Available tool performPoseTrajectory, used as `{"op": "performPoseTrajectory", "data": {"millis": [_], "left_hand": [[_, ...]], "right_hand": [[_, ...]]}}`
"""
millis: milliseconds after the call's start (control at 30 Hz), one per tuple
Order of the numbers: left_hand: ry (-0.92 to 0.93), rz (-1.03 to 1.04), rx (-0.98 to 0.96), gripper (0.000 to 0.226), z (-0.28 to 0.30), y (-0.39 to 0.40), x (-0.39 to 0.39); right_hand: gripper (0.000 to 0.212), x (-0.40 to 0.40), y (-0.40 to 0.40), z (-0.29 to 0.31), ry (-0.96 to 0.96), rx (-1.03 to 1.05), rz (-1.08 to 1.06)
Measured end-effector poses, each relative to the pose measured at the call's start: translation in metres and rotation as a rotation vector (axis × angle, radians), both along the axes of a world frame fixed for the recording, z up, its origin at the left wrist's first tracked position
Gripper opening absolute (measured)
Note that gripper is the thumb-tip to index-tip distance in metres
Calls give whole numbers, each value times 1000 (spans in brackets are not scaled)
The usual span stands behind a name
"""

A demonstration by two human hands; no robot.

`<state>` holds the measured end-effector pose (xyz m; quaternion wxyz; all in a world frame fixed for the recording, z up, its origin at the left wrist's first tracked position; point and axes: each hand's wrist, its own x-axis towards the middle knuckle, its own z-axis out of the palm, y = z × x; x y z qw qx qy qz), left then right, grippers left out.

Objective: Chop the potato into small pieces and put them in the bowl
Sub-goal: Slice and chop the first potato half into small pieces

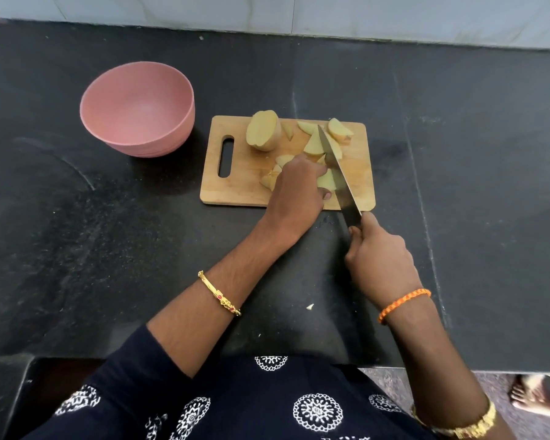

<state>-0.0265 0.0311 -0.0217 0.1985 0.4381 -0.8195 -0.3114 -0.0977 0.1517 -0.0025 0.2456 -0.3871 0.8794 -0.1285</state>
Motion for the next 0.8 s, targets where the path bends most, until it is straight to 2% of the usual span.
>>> {"op": "performPoseTrajectory", "data": {"millis": [100,233,300,633,800], "left_hand": [[1,0,1,46,0,-1,2],[-16,-4,12,44,1,-3,3],[-20,-6,13,45,2,-2,3],[25,9,-15,30,5,1,5],[45,-5,20,35,1,-2,4]], "right_hand": [[20,-8,13,3,-29,-25,15],[30,-10,20,8,-39,-254,-40],[30,-7,17,7,-37,-289,-43],[17,7,2,-12,-25,-254,-35],[16,6,-3,-8,22,-102,9]]}}
